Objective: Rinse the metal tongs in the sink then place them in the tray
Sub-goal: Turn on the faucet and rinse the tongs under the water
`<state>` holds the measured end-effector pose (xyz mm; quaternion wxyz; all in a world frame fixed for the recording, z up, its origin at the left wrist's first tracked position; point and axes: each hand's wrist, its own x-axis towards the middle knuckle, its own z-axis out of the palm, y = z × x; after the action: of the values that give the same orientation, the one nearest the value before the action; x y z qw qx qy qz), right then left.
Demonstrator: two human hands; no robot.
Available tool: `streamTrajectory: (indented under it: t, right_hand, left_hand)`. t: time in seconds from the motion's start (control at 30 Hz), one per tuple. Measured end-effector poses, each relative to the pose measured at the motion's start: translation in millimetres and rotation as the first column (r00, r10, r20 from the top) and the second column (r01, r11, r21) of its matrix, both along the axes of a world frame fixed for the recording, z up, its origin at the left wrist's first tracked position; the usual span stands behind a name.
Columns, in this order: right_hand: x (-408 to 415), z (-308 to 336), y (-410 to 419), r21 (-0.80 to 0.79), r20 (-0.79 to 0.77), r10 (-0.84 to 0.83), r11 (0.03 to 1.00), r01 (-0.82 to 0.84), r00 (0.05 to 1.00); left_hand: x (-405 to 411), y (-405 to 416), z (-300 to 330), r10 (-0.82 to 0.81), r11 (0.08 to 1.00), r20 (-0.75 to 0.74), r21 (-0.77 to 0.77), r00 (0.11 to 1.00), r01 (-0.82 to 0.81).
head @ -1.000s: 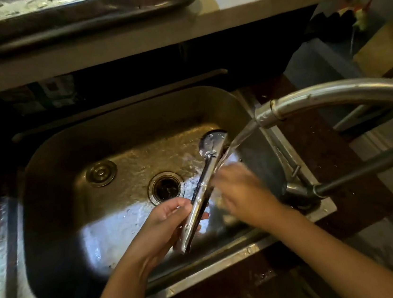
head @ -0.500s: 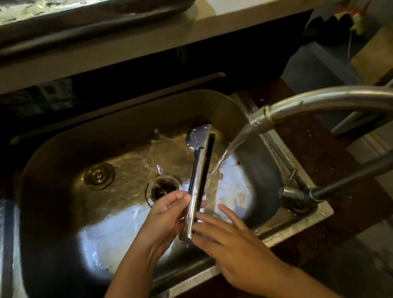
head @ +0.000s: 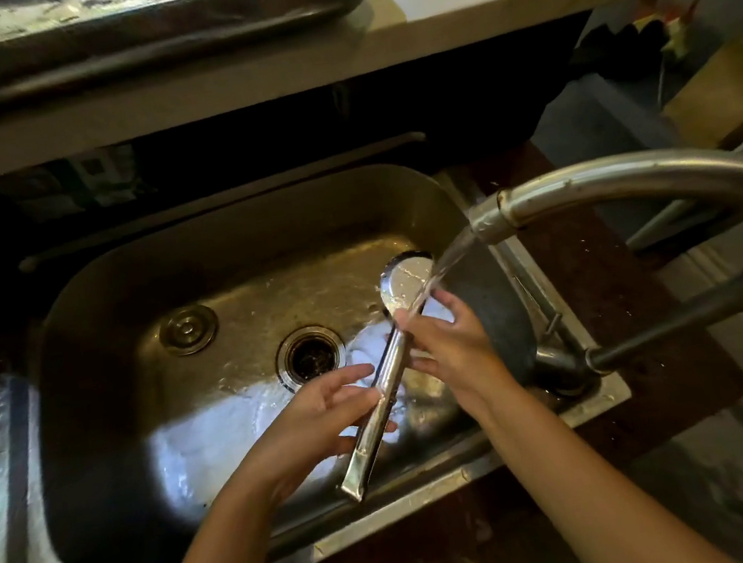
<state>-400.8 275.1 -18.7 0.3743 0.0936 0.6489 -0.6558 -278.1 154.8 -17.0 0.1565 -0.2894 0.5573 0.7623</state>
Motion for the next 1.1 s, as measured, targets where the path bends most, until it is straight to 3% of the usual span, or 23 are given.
streamTrajectory:
  t: [0.1, 0.23, 0.33, 0.4, 0.47, 0.53, 0.63, 0.77, 0.9, 0.97, 1.03, 1.1]
  right_hand:
    - [3, -2, -5, 0.006, 0.016, 0.065, 0.998, -0.065, 0.998]
    - [-4, -2, -9, 0.113, -0.074, 0.151, 0.983, -0.142, 0.986]
    - [-14, -4, -13, 0.270, -0.243, 0.123, 0.961, -0.054, 0.962]
    - [-23, -6, -12, 0.312, -0.386, 0.076, 0.949, 0.053, 0.919]
    - [-31, -5, -9, 0.329, -0.426, 0.074, 0.941, 0.078, 0.902]
    - [-33, -1, -7, 0.360, -0.375, 0.173, 0.933, -0.029, 0.911]
    - [-23, 0, -6, 0.542, -0.282, 0.459, 0.801, -0.255, 0.842]
    - [-30, 0, -8, 0.341, -0.428, 0.249, 0.935, -0.100, 0.869]
    - [-35, 2, -11, 0.347, -0.406, 0.243, 0.933, -0.098, 0.881]
    - [-31, 5, -13, 0.284, -0.271, 0.188, 0.953, -0.109, 0.944]
    - [-25, 13, -14, 0.162, -0.075, 0.079, 0.984, -0.066, 0.994]
    - [-21, 14, -13, 0.110, 0.020, 0.043, 0.993, -0.045, 0.999]
  left_hand:
    - [2, -2, 5, -0.132, 0.991, 0.010, -0.028, 0.991, 0.132]
    - [5, -4, 6, -0.146, 0.989, 0.038, -0.002, 0.989, 0.146]
    - [4, -4, 10, -0.178, 0.984, 0.023, -0.017, 0.984, 0.178]
    - [4, -3, 10, -0.194, 0.980, 0.011, -0.032, 0.981, 0.194]
    - [3, -2, 11, -0.181, 0.983, 0.005, -0.029, 0.983, 0.181]
    - [3, -2, 10, -0.154, 0.988, 0.010, -0.015, 0.988, 0.155]
    - [5, -7, 9, -0.123, 0.992, 0.021, 0.005, 0.992, 0.122]
    - [9, -8, 5, -0.125, 0.992, 0.014, 0.025, 0.992, 0.124]
    - [8, -3, 3, -0.054, 0.991, -0.003, -0.119, 0.999, 0.053]
    - [8, 0, -5, -0.027, 0.916, -0.030, -0.401, 0.999, 0.013]
    - [10, 2, -14, -0.023, 0.684, -0.045, -0.730, 0.999, -0.017]
    - [14, 3, -23, -0.051, 0.415, -0.065, -0.909, 0.997, -0.038]
